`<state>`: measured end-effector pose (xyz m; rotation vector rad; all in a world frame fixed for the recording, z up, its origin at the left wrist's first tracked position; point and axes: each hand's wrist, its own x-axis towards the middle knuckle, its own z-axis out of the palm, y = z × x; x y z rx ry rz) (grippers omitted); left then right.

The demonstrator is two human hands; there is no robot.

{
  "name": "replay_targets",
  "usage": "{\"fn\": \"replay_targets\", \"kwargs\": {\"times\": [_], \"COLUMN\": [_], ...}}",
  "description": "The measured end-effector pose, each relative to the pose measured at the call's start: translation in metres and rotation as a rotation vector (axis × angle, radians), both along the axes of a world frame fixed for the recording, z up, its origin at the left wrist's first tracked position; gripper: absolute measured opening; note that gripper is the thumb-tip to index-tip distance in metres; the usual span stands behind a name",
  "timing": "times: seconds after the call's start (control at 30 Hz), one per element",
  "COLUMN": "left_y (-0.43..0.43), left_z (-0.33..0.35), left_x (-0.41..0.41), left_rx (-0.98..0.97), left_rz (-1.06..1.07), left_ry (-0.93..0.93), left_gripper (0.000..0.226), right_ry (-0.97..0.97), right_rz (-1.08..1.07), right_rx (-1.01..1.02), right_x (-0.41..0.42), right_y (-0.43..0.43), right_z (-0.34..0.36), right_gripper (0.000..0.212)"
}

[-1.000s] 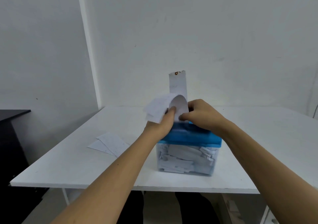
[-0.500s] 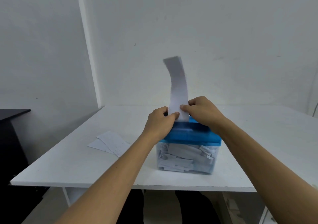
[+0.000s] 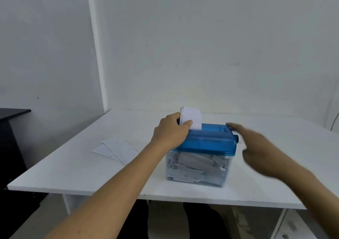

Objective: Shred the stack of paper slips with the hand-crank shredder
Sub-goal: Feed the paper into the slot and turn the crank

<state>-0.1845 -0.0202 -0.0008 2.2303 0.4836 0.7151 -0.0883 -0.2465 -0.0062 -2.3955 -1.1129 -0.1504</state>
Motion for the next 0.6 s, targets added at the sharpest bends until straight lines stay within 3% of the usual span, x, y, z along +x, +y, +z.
{"fn": "replay_targets", "kwargs": {"times": [0.07,0.2,0.37,0.6], "left_y": [-0.002,-0.002,-0.003,-0.005], "left_z": [0.001,0.001,-0.001,-0.002], "left_x": [0.0,0.0,0.0,0.0], "left_rx": [0.051,0.079,0.088,0.127], "left_rz": [0.024,0.032,0.052,0.064], "left_ry": [0.027,0.01,-0.004,0.006], "left_gripper": [0.023,0.02,0.028,0.031], "right_ry": [0.073,0.062,-0.044,0.08], "right_rz": [0.035,0.041,0.069,-0.061], "right_rx": [-0.09,0.03,0.046,-0.088], "right_x": [-0.001,0.013,0.012,-0.003], "right_y": [-0.002,0.008,0.021,0.01], "right_z": [-0.02,-0.039,-0.06,-0.054], "right_gripper": [0.097,0.094,0.054,0.025]}}
